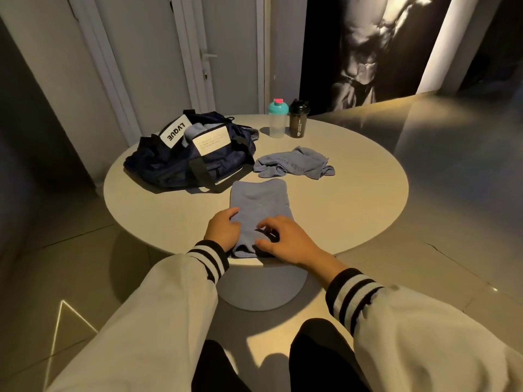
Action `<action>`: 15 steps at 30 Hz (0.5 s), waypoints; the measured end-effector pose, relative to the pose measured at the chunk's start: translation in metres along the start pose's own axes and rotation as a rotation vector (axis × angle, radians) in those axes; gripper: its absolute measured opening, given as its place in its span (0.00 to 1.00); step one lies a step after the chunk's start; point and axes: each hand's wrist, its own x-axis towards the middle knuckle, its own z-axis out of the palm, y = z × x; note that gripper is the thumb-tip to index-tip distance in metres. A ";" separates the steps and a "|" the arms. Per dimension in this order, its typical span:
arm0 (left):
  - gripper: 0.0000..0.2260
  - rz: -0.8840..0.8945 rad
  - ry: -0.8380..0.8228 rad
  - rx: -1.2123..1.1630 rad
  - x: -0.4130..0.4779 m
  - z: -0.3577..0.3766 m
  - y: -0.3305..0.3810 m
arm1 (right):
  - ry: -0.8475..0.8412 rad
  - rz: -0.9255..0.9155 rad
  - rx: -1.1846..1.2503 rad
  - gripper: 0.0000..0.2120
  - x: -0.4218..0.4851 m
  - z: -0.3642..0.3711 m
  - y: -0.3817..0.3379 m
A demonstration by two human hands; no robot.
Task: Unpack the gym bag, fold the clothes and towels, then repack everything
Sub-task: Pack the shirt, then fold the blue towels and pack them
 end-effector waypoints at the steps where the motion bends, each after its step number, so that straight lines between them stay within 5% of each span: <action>1: 0.22 0.010 0.001 0.019 0.002 0.000 0.000 | -0.019 -0.024 -0.011 0.20 -0.001 0.001 0.001; 9: 0.13 0.219 0.047 -0.032 -0.010 -0.001 -0.013 | 0.070 -0.052 -0.127 0.16 -0.003 0.012 0.004; 15: 0.21 0.457 -0.145 0.101 -0.036 -0.009 -0.029 | 0.161 -0.057 -0.156 0.16 -0.008 0.019 -0.001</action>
